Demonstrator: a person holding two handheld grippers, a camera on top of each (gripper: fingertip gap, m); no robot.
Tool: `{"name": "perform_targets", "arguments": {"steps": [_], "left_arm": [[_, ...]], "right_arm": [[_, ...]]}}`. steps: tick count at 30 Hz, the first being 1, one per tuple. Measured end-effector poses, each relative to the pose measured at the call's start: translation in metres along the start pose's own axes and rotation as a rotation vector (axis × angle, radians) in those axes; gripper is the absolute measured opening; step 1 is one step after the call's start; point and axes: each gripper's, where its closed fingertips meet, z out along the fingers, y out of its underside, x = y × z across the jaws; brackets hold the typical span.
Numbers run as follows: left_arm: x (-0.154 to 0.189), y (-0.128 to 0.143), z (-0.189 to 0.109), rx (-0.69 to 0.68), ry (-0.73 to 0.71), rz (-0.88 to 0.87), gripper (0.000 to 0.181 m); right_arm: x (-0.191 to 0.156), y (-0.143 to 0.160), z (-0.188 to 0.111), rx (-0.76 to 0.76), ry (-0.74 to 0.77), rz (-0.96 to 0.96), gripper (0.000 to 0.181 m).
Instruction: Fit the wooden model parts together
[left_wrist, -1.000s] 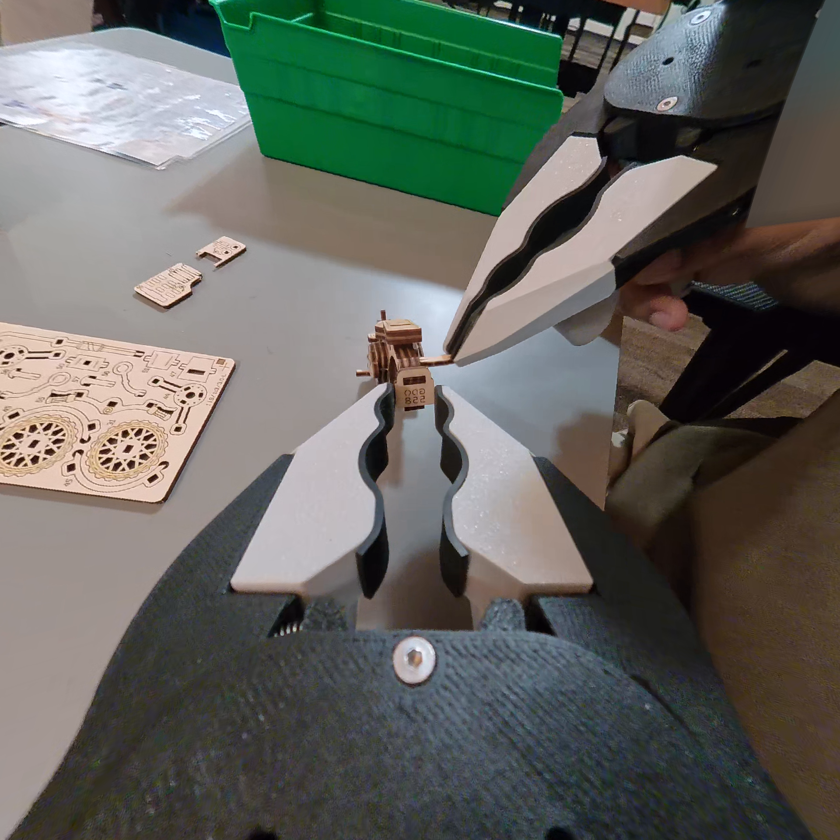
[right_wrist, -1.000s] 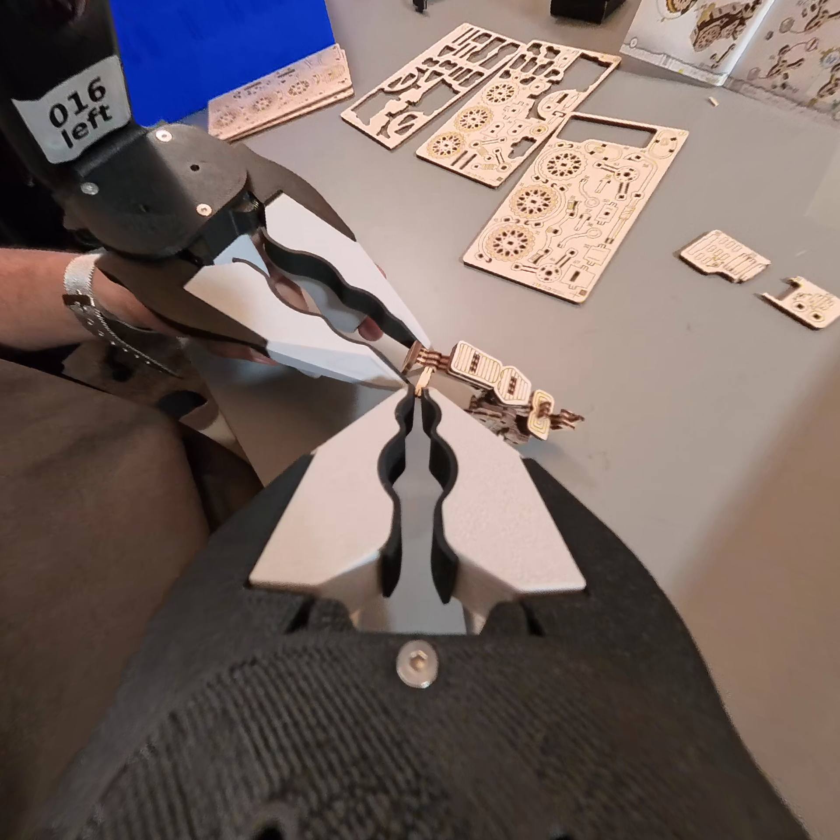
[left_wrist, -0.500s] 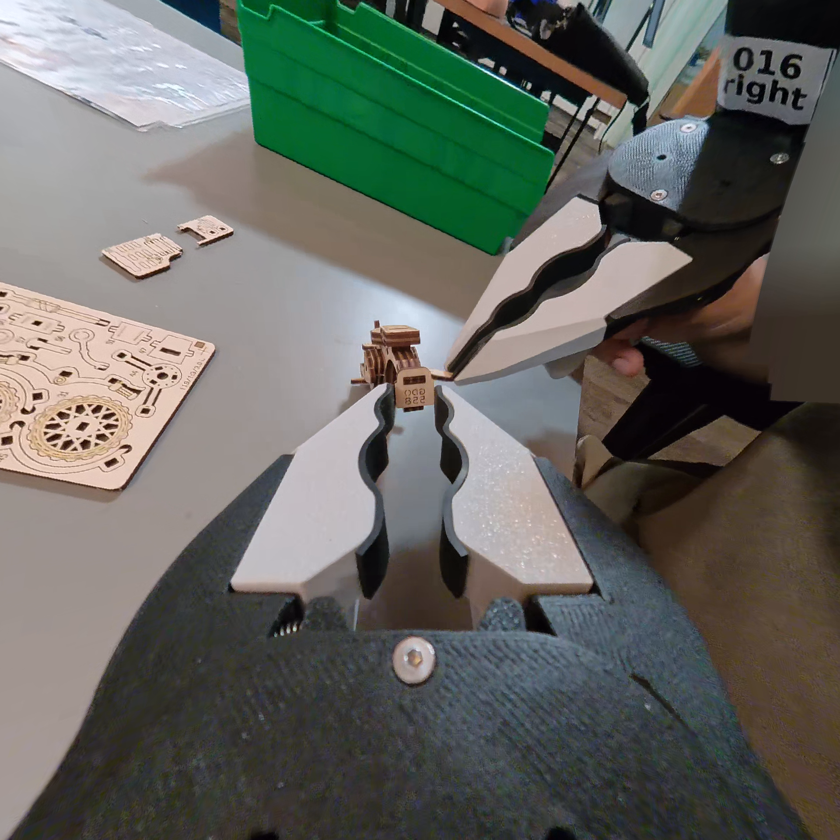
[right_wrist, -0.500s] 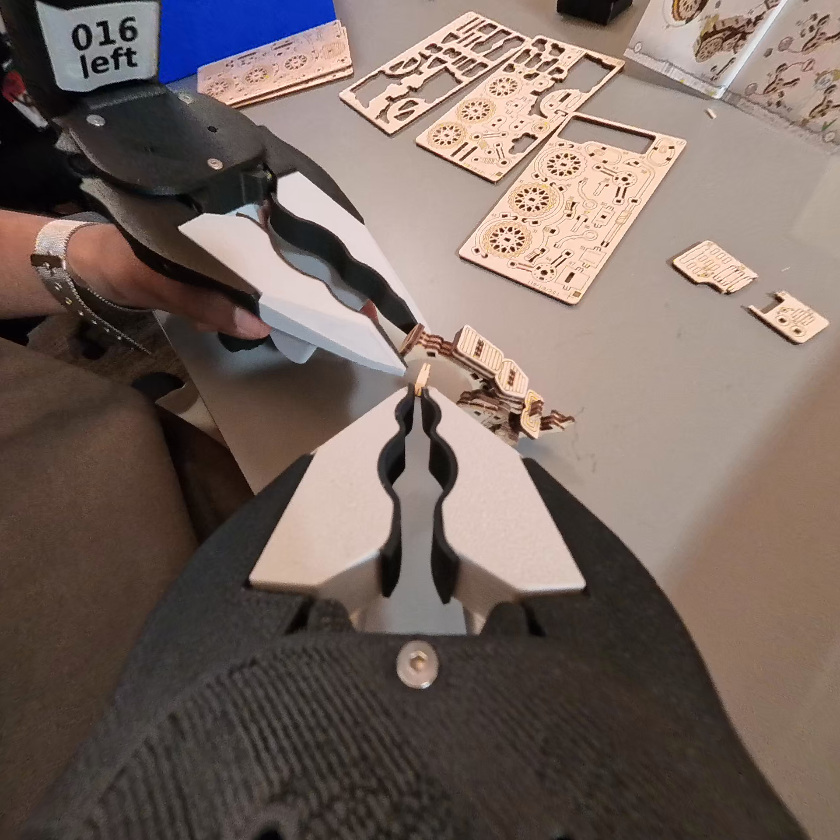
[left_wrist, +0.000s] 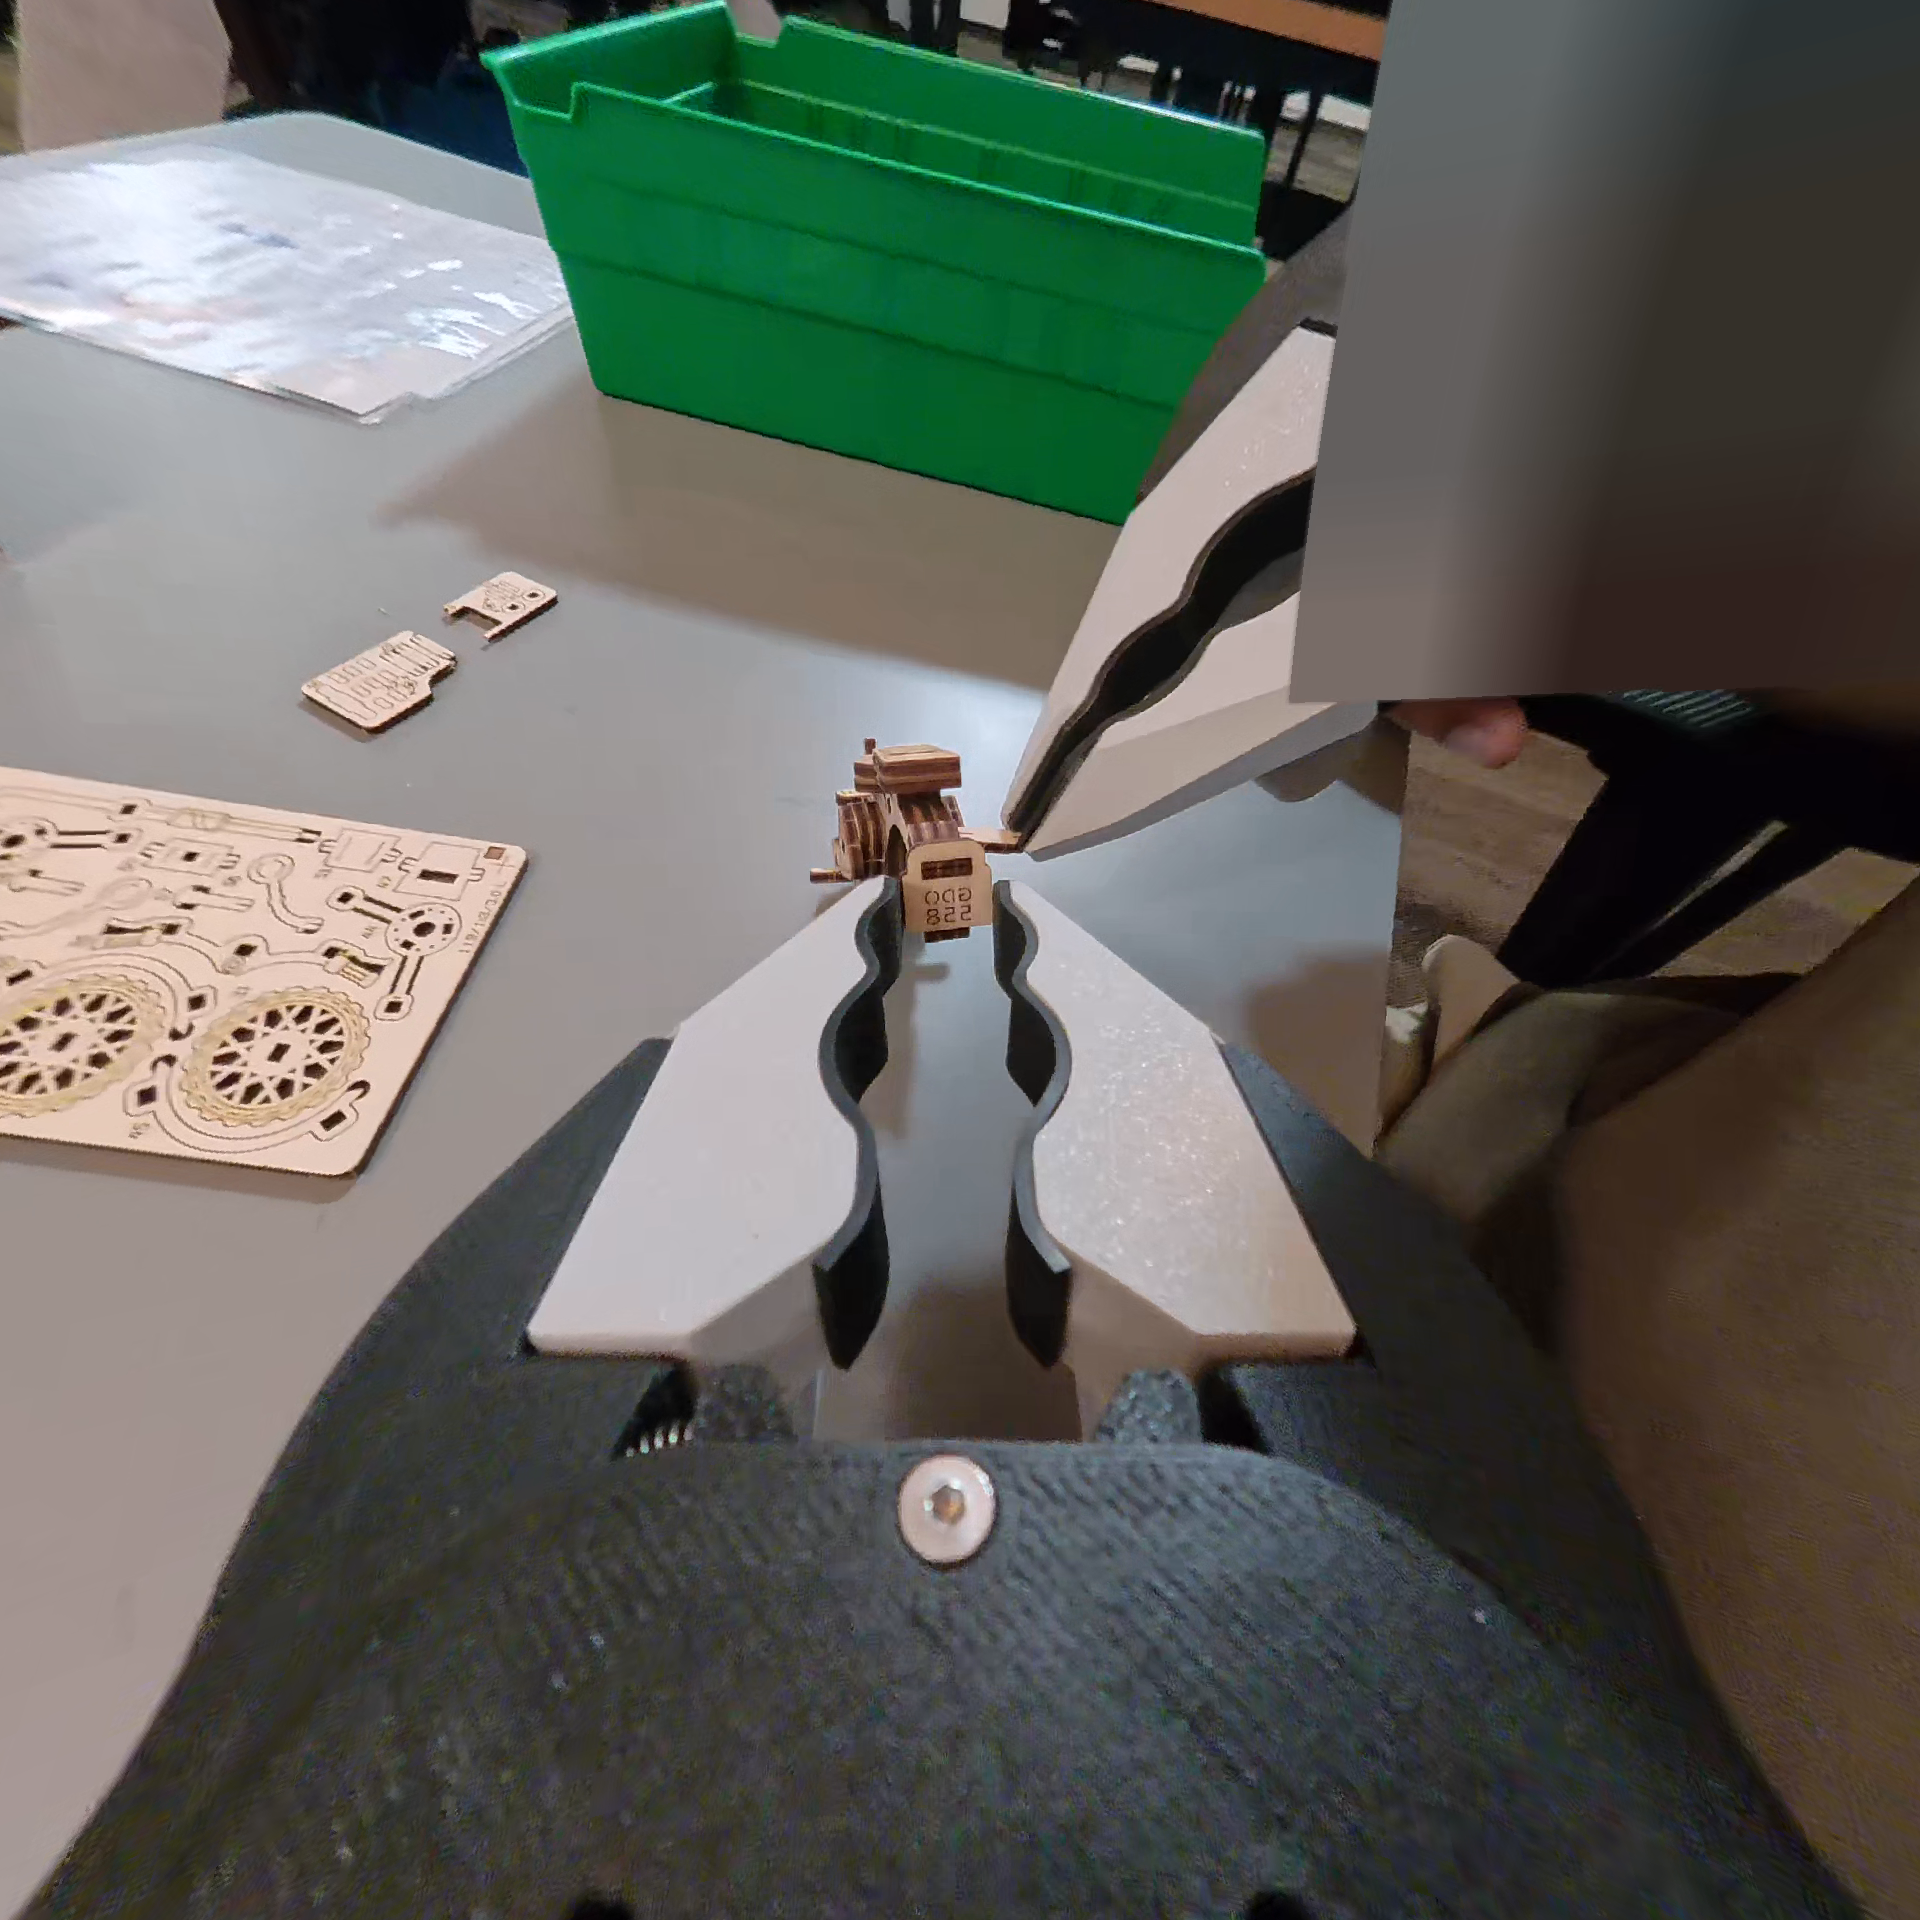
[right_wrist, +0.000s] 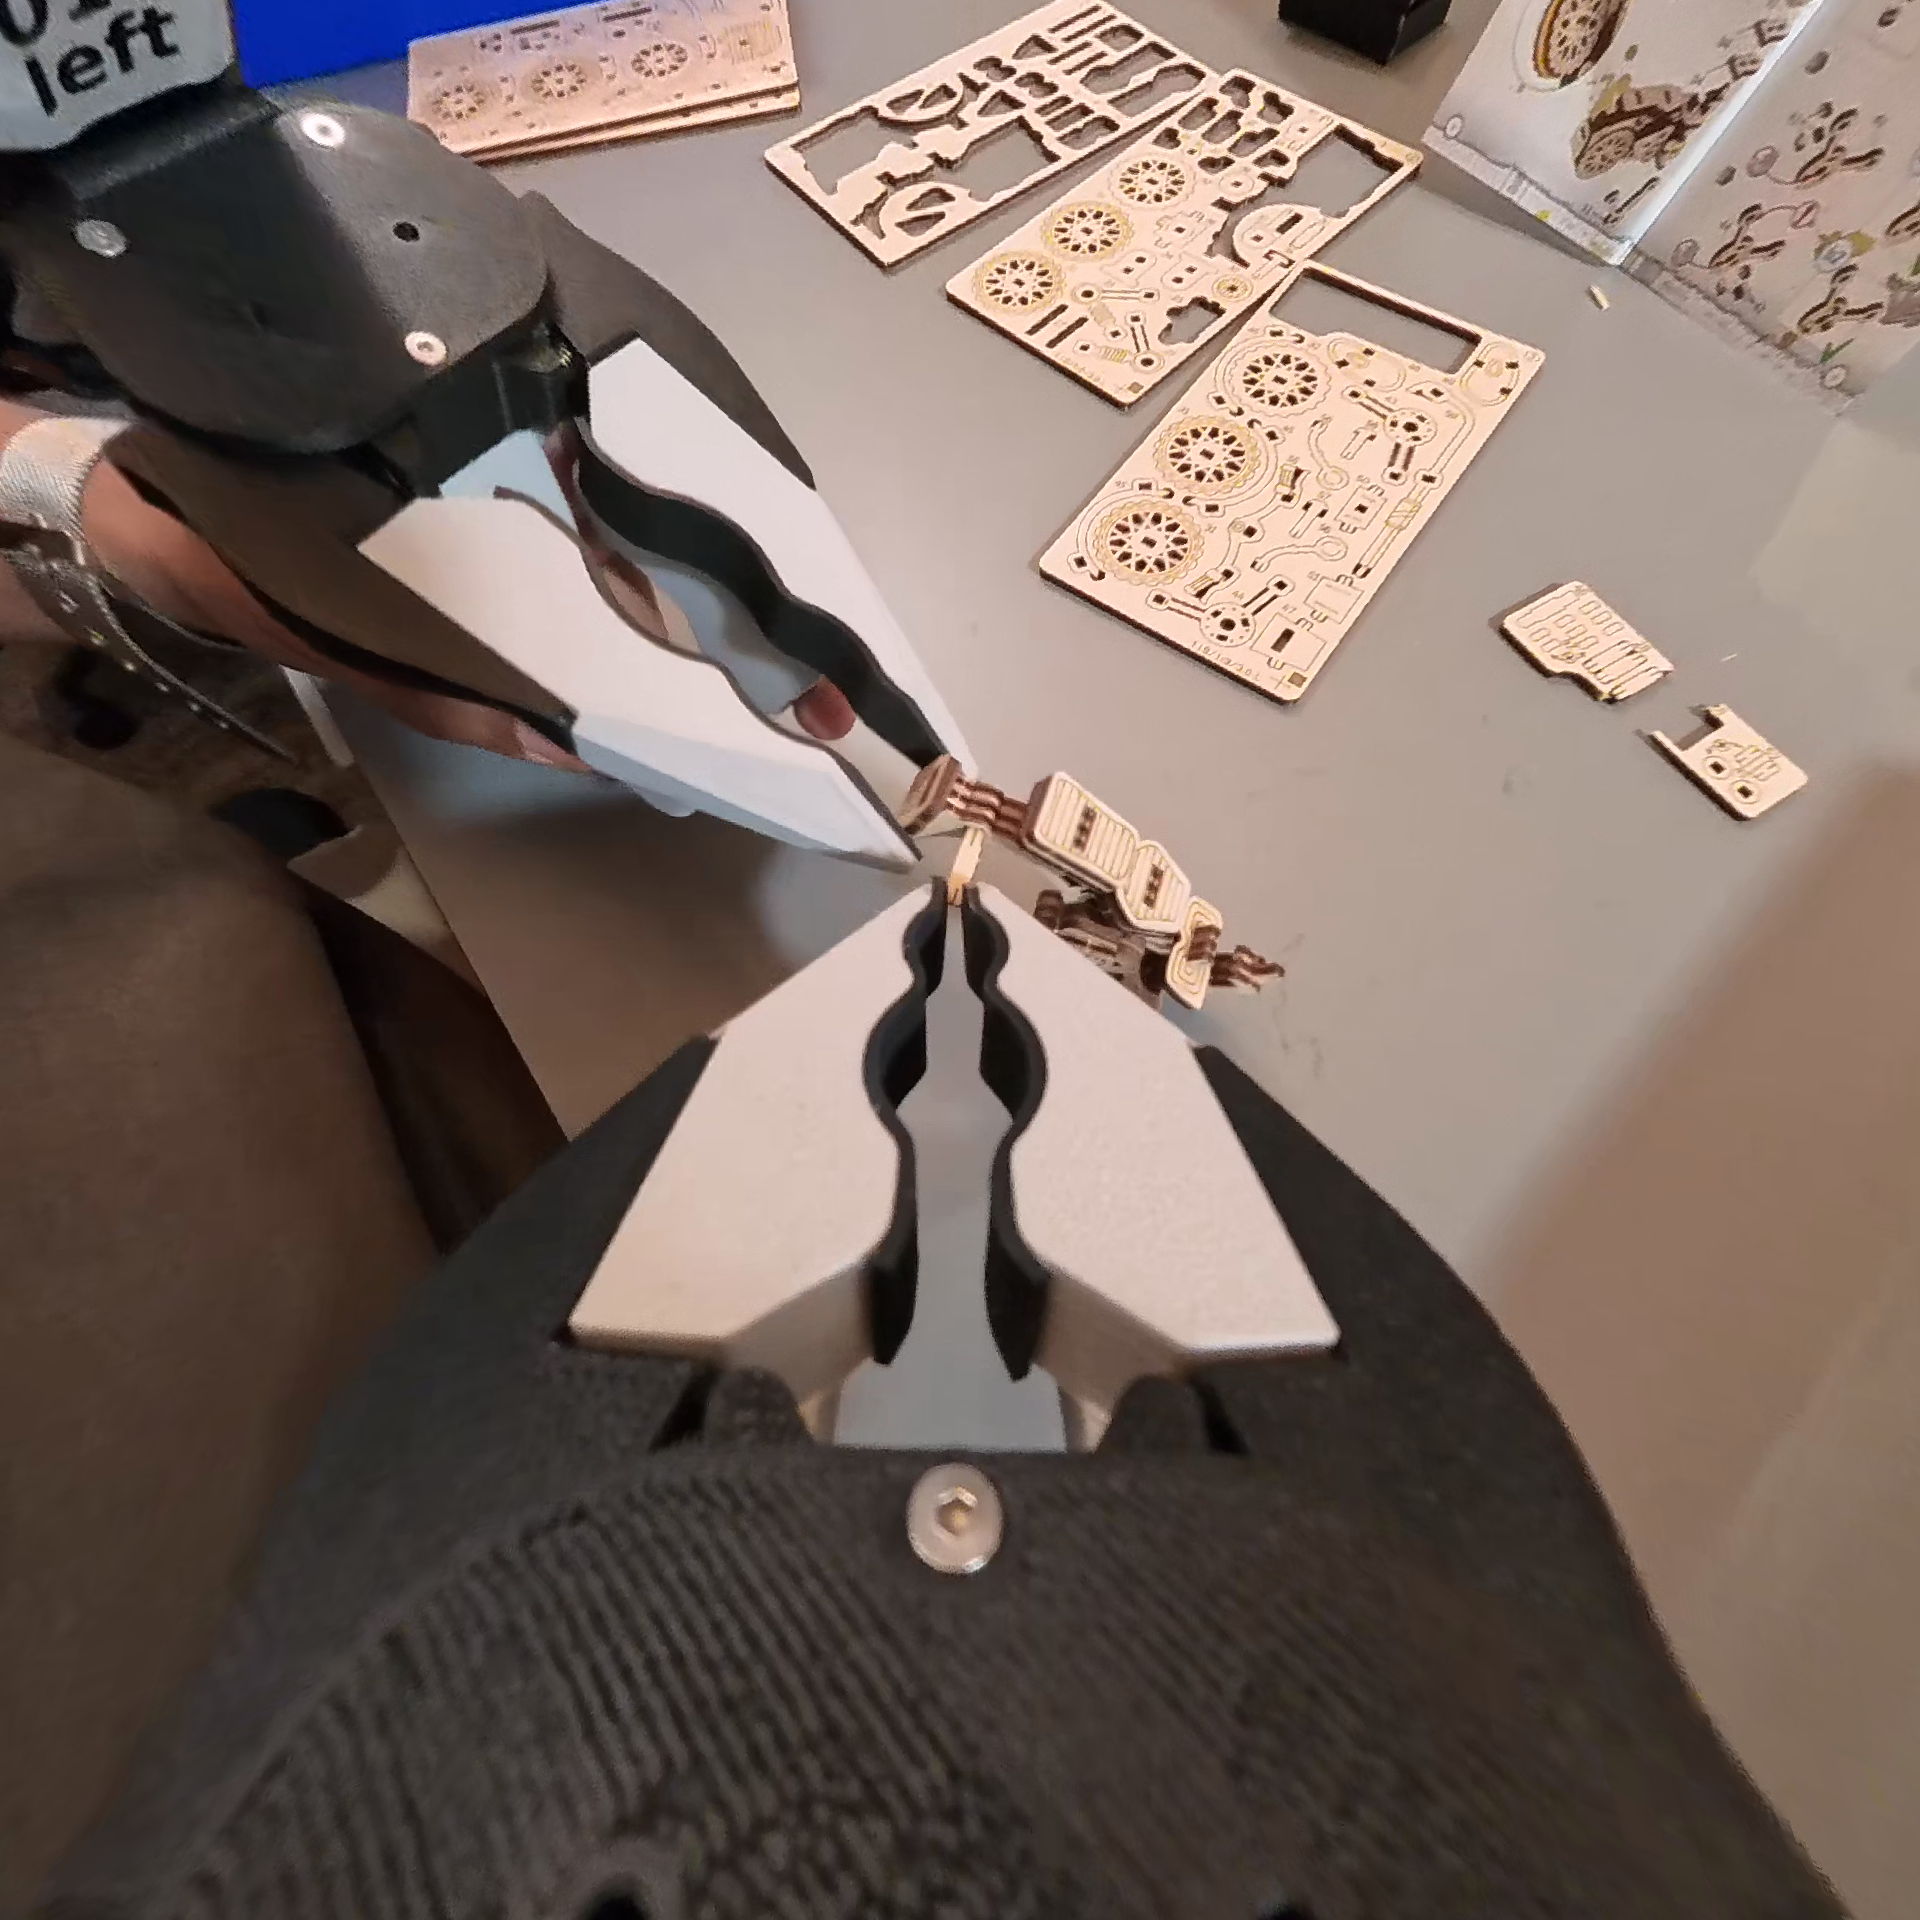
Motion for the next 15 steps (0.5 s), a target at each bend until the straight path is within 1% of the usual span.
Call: {"name": "perform_targets", "arguments": {"steps": [15], "left_arm": [[0.0043, 0.0023, 0.0028, -0.023, -0.053, 0.132, 0.014]], "right_arm": [[-0.001, 0.0014, -0.0031, -0.033, 0.049, -0.098, 0.0]]}}
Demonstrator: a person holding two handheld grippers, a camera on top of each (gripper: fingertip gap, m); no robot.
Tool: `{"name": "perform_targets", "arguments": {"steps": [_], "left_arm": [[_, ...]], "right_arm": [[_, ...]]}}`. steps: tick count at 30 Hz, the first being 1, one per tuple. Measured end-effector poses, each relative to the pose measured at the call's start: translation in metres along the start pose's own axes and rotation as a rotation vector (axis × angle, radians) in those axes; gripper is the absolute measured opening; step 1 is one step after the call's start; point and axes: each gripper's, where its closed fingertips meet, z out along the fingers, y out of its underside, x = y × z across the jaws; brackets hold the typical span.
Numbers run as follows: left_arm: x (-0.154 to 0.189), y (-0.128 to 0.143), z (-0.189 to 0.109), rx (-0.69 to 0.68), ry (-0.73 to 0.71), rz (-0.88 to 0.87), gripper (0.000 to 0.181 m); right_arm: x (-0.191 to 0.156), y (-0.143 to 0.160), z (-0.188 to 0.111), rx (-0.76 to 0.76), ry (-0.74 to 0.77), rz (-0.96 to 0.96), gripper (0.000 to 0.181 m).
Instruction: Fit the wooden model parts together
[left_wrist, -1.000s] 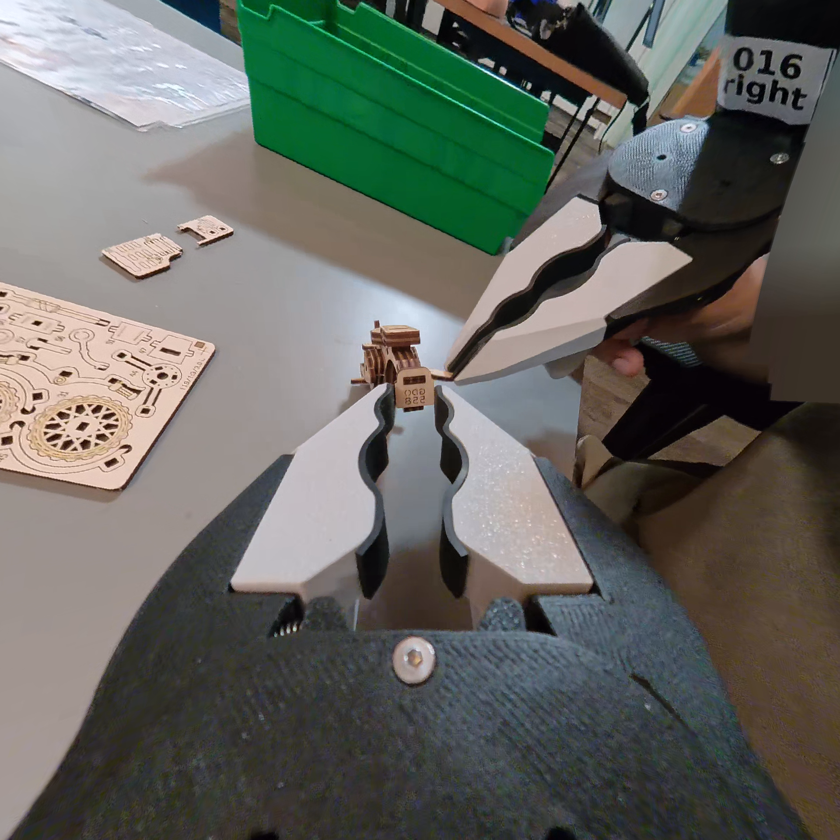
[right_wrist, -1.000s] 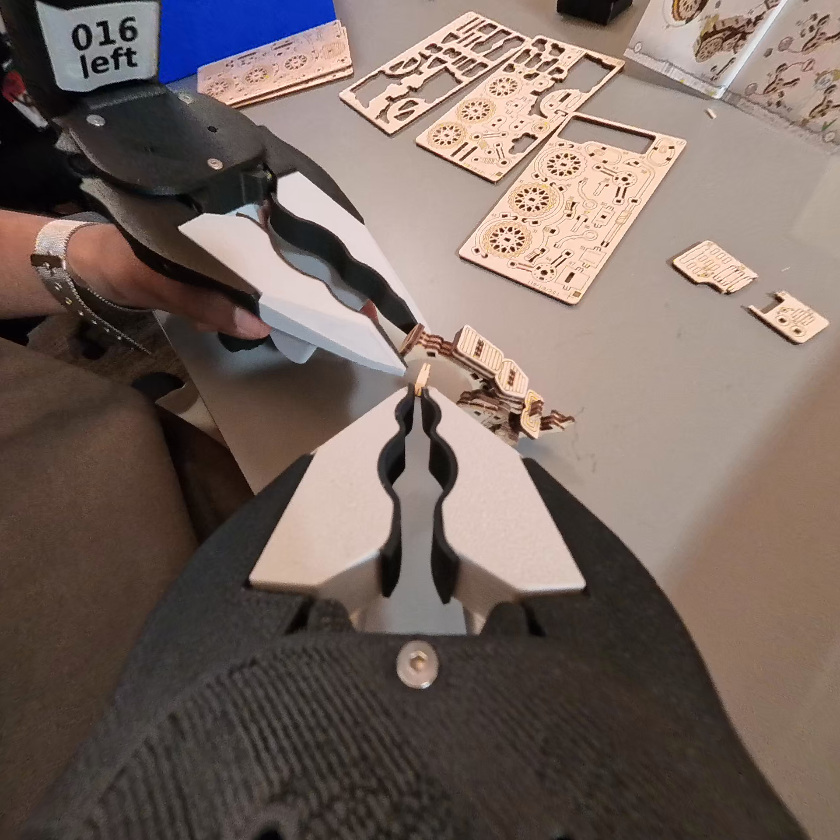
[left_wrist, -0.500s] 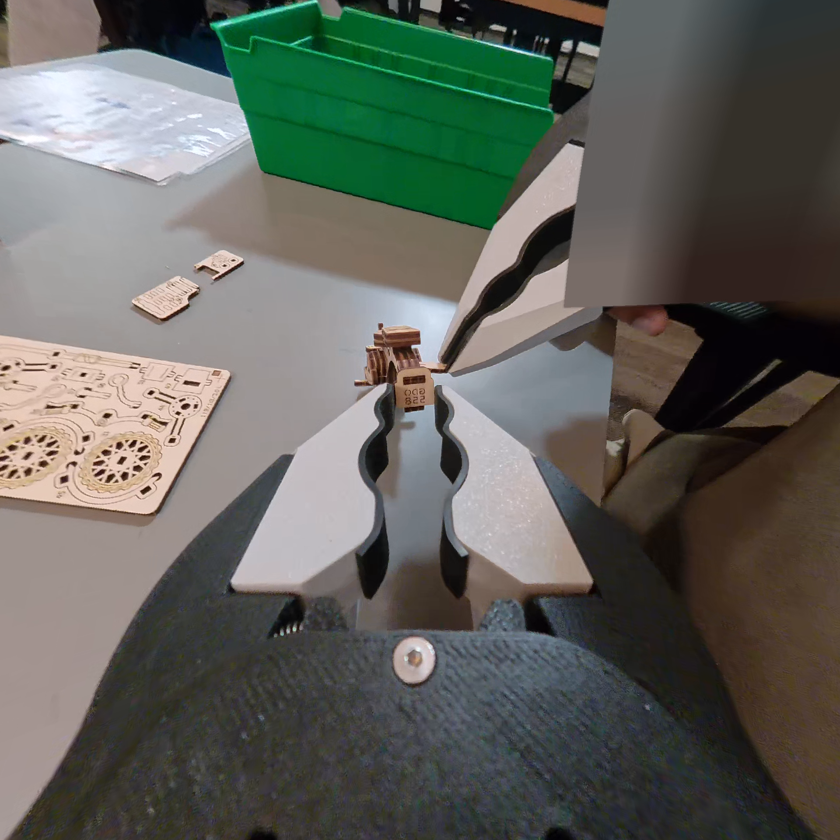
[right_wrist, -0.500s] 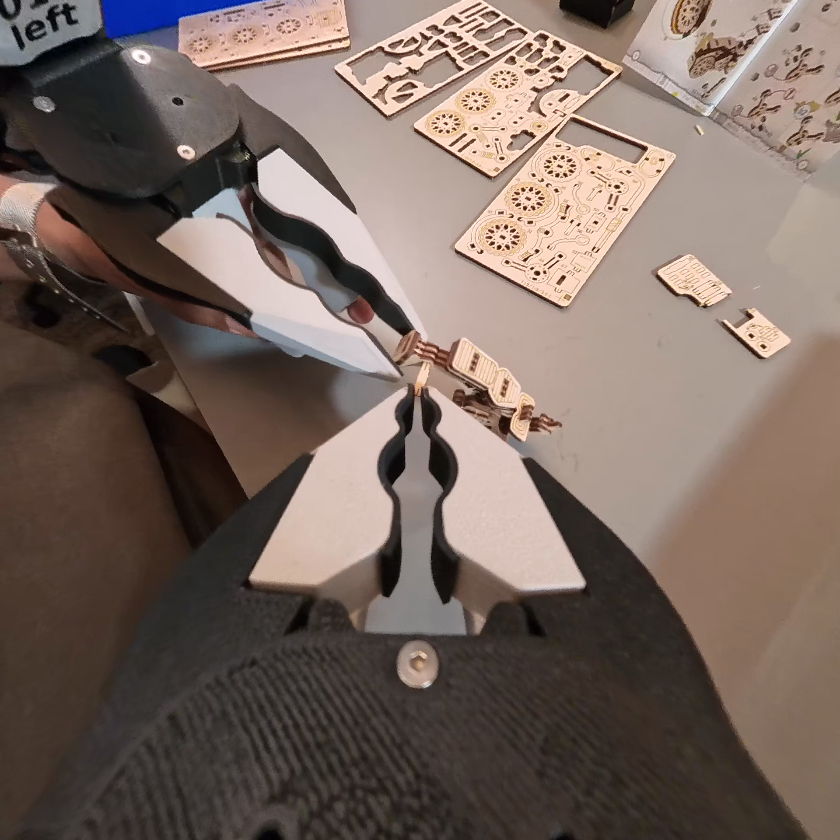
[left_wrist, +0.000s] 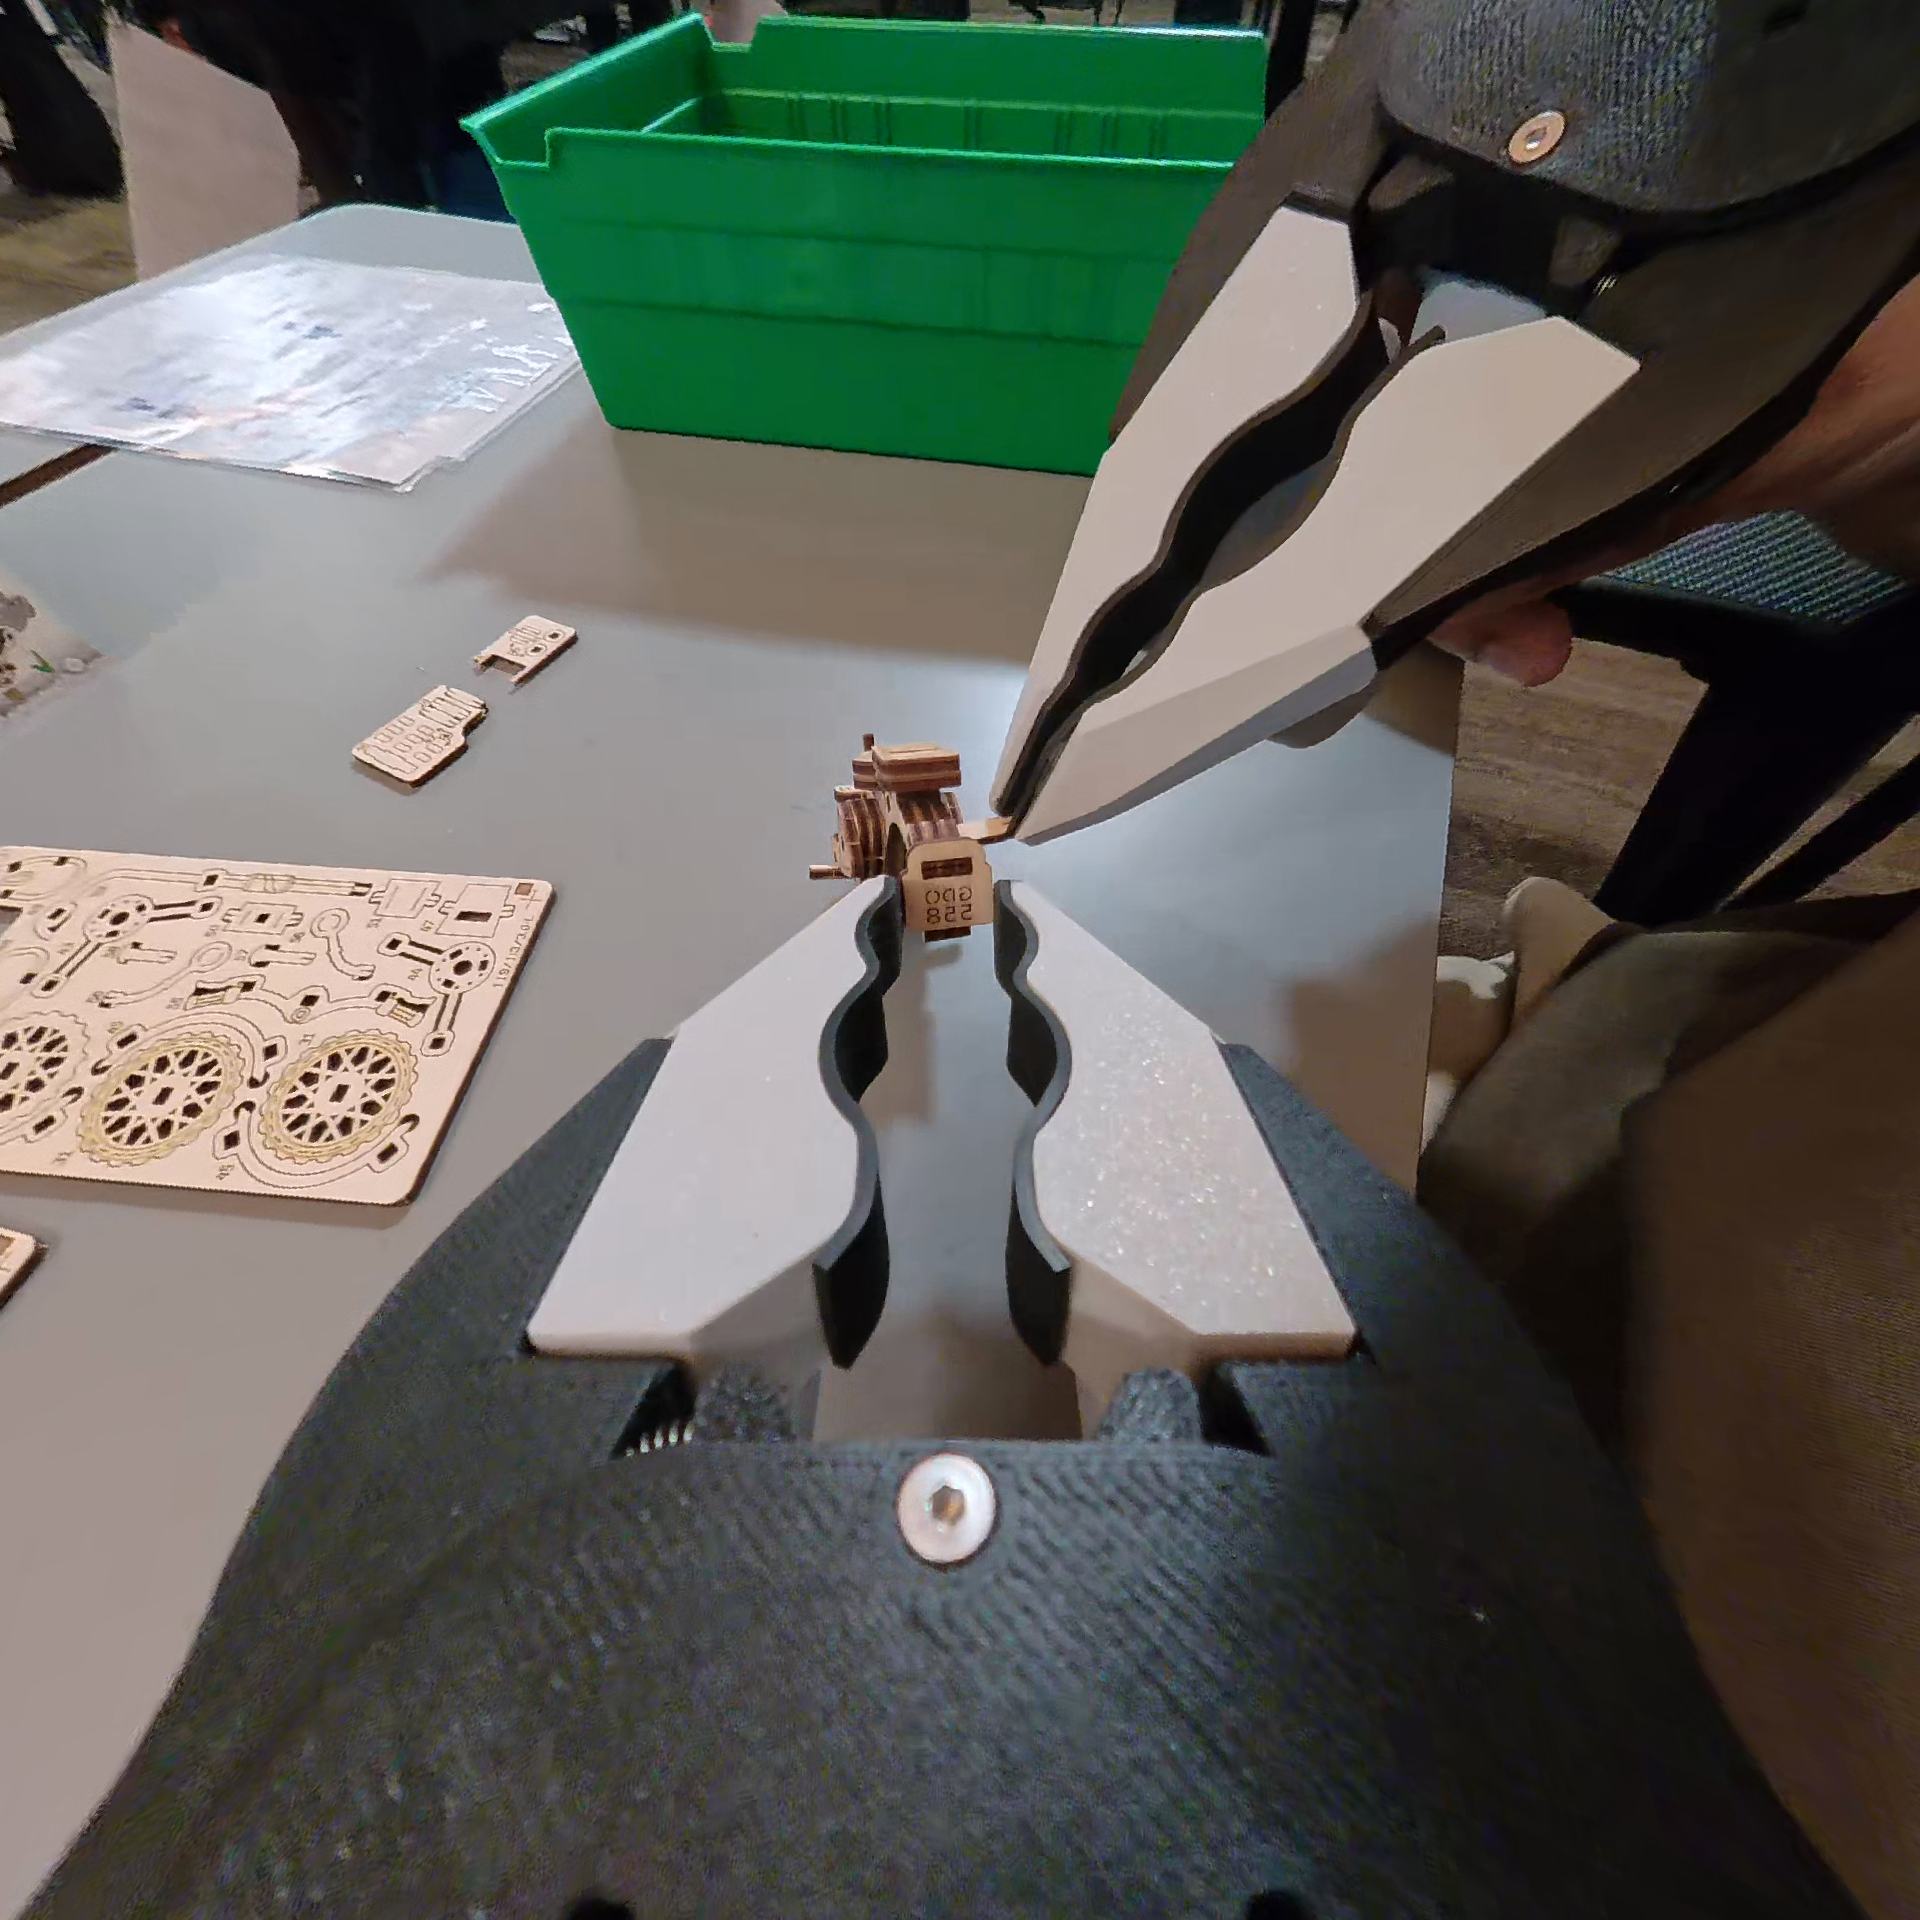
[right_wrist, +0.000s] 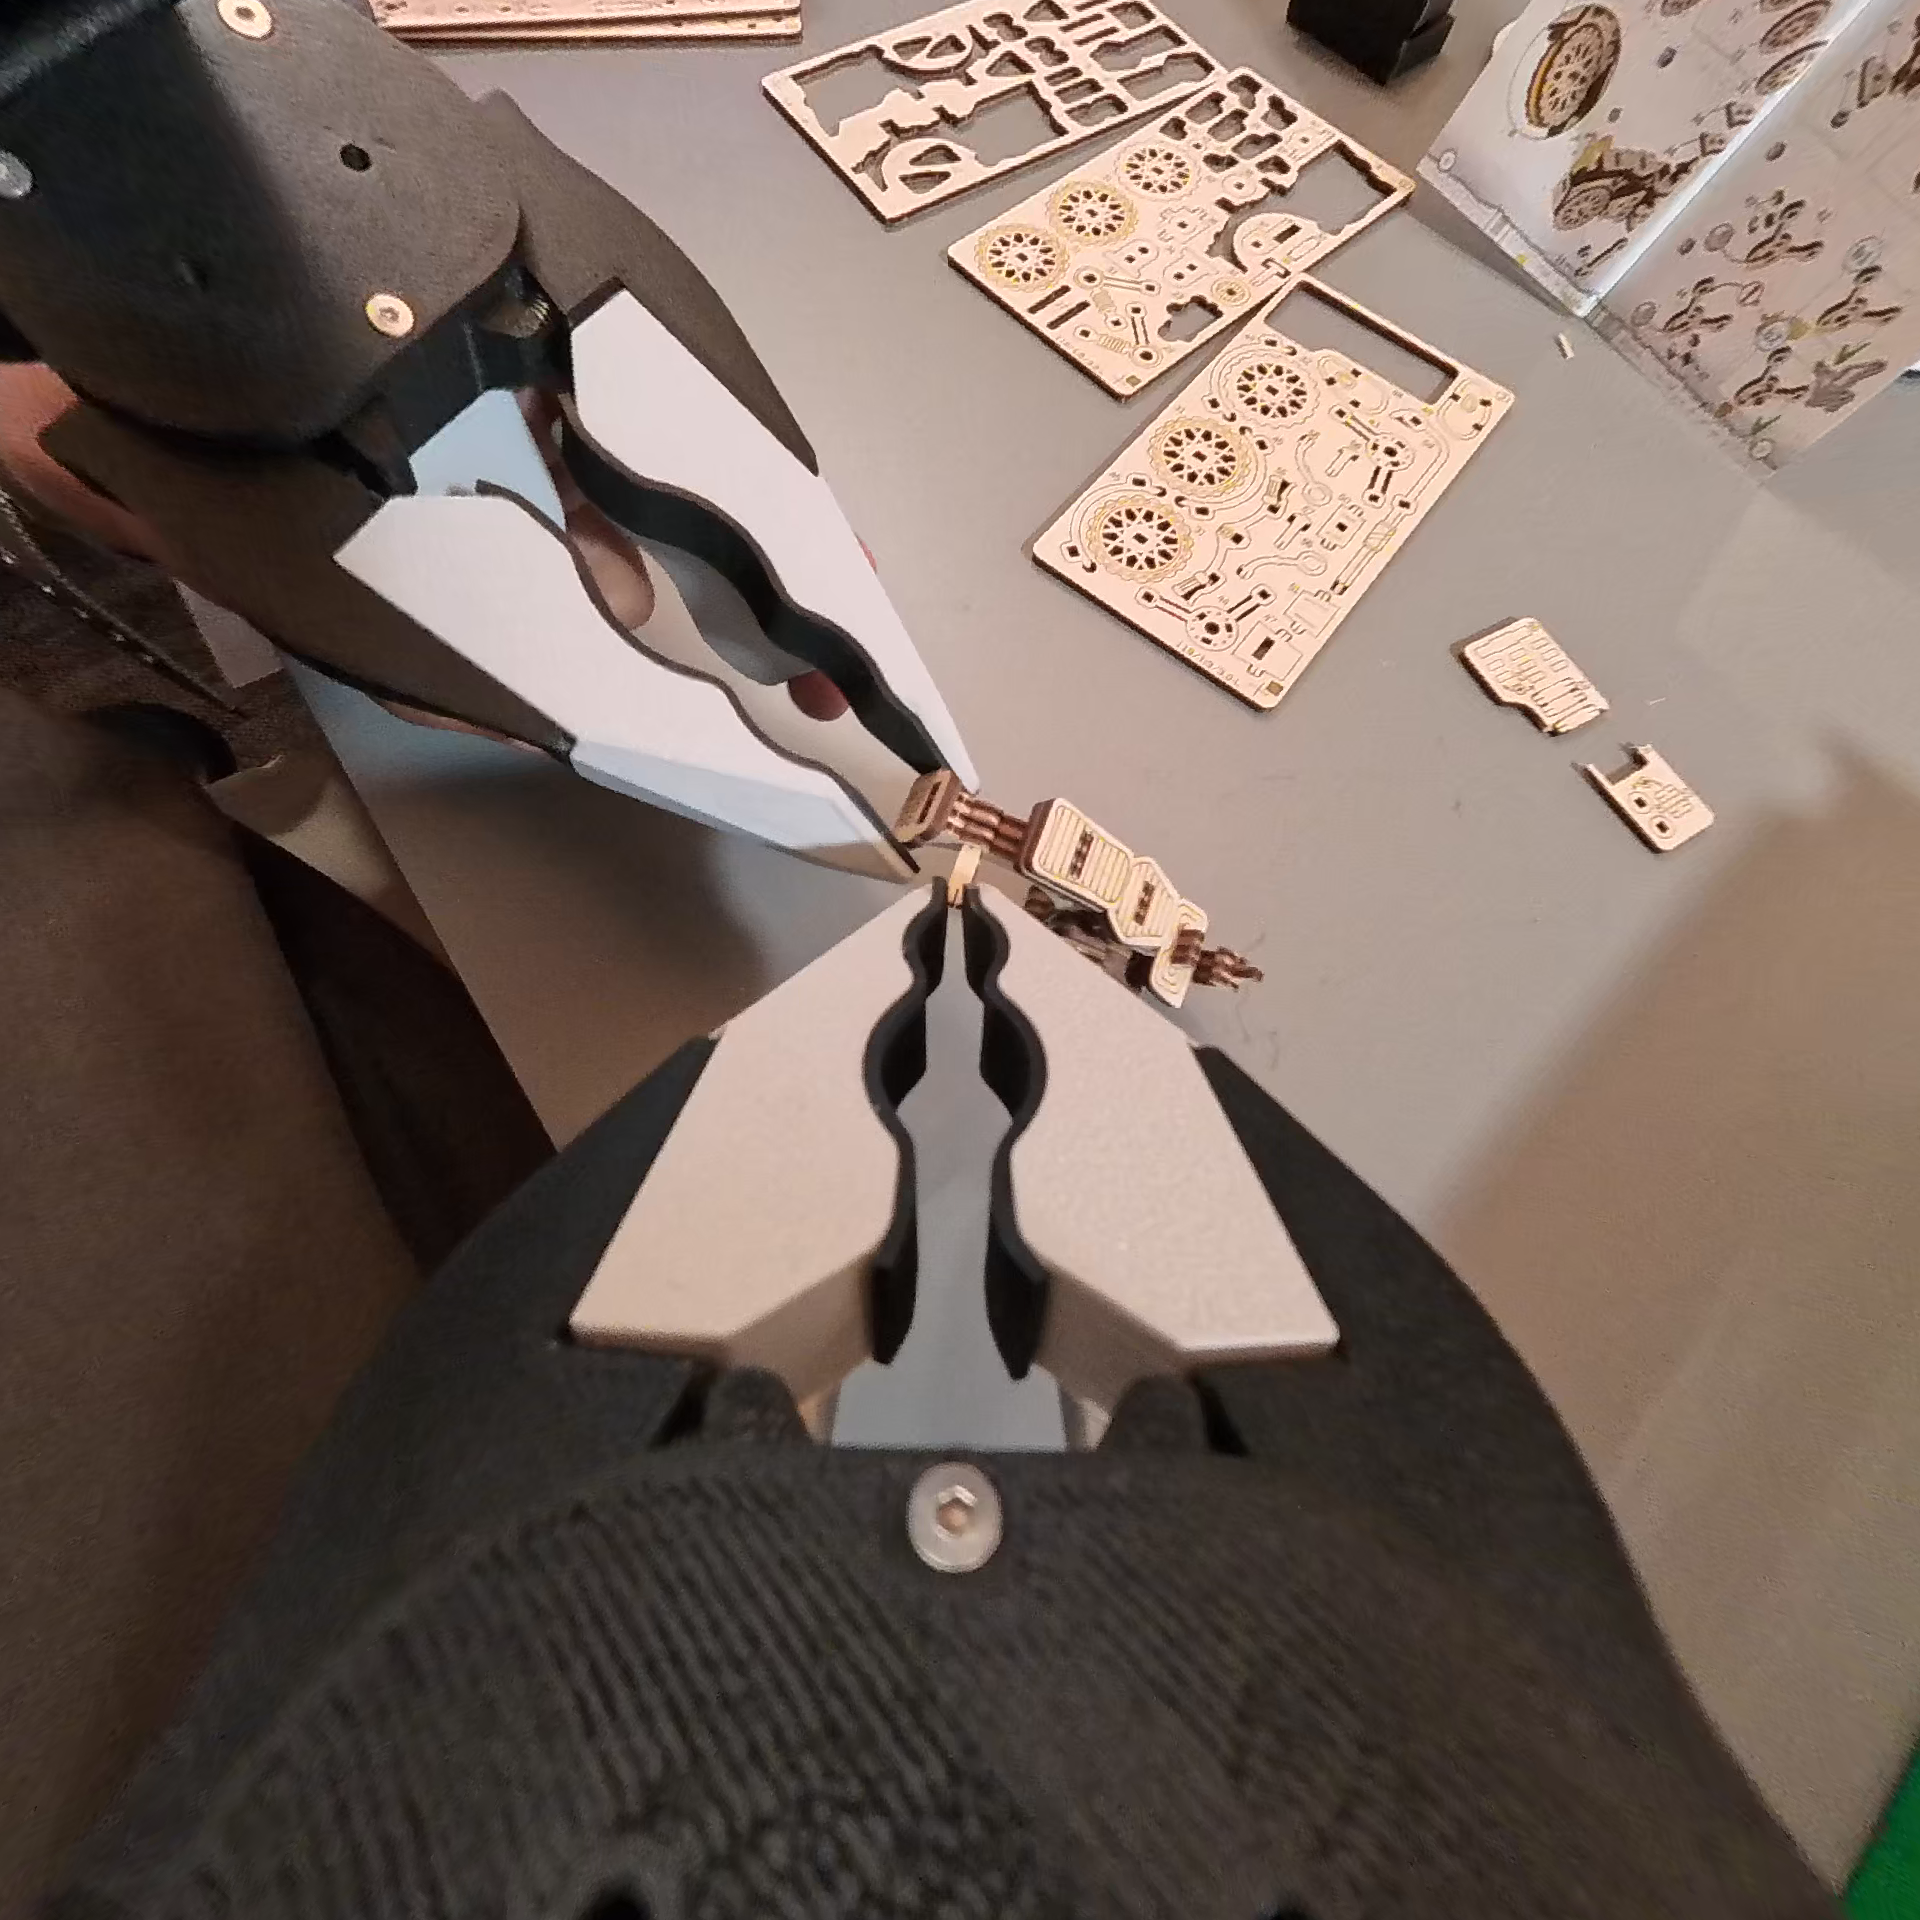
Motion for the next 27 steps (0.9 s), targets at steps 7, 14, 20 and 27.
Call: {"name": "perform_targets", "arguments": {"steps": [7, 14, 20, 27], "left_arm": [[0.0003, 0.0018, -0.0003, -0.008, -0.001, 0.028, 0.014], [0.0012, 0.0017, -0.001, -0.004, 0.001, 0.042, 0.014], [0.0001, 0.0016, -0.0027, 0.001, 0.014, 0.028, 0.014], [-0.0011, 0.0014, -0.0027, 0.002, 0.017, 0.017, 0.014]], "right_arm": [[-0.0027, 0.0008, 0.0016, 0.009, -0.016, -0.063, 0.0], [-0.0014, 0.0006, 0.0016, 0.066, -0.109, -0.026, 0.0], [-0.0029, -0.0018, 0.003, 0.092, -0.112, -0.046, 0.001], [-0.0016, -0.0032, 0.0037, 0.106, -0.092, -0.059, 0.001]]}}
